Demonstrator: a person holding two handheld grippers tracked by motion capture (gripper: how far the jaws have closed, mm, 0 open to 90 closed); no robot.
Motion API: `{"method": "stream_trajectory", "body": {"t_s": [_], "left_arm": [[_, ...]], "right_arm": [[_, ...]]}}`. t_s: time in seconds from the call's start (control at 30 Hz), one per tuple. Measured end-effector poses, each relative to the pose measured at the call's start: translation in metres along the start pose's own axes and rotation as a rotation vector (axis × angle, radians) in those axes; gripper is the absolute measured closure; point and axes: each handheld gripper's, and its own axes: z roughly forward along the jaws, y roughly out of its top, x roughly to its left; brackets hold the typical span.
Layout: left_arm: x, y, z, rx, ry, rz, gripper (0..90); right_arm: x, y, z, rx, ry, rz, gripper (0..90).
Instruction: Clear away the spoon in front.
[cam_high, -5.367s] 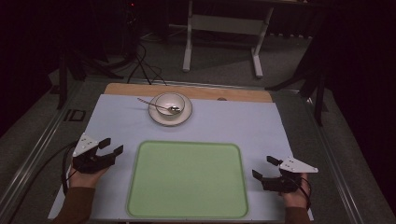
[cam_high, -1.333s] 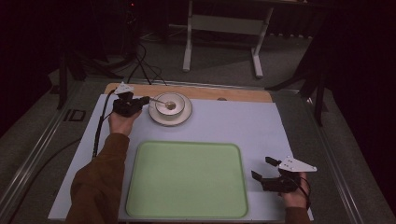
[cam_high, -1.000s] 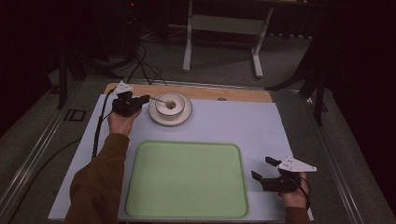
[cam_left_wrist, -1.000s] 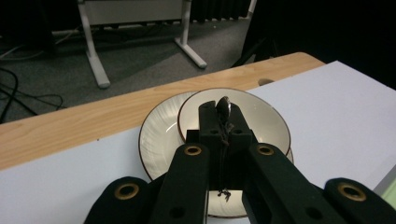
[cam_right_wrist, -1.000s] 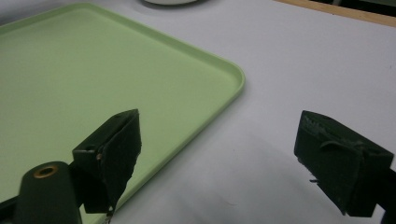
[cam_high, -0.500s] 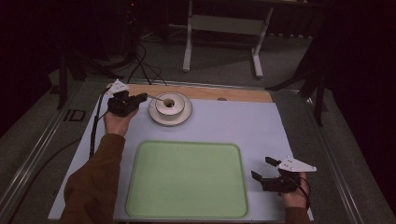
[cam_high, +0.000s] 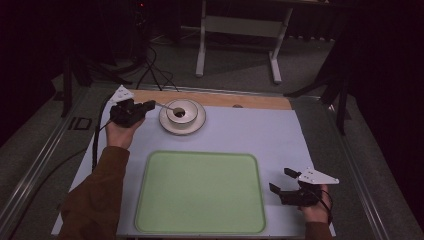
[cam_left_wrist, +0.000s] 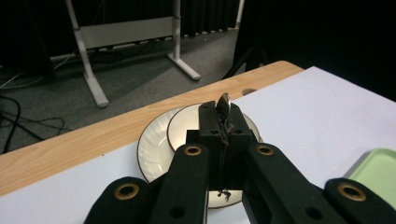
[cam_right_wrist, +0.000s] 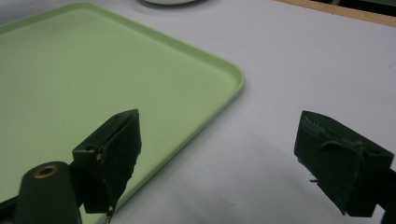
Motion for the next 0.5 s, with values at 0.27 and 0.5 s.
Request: {"method": "stream_trajectory", "body": {"t_s": [0.27,0.5], "left_arm": [[0.000,-0.001,-0.018,-0.003,-0.002,0.004,89.6],[0.004,-0.007,-0.034,-0.016,0.003,-0.016,89.5]], "right_arm": [[0.000,0.000,0.000,0.002,-0.001,0.000,14.5],[0.000,0.000,0.000,0.005,-0.001,0.000,14.5]]}}
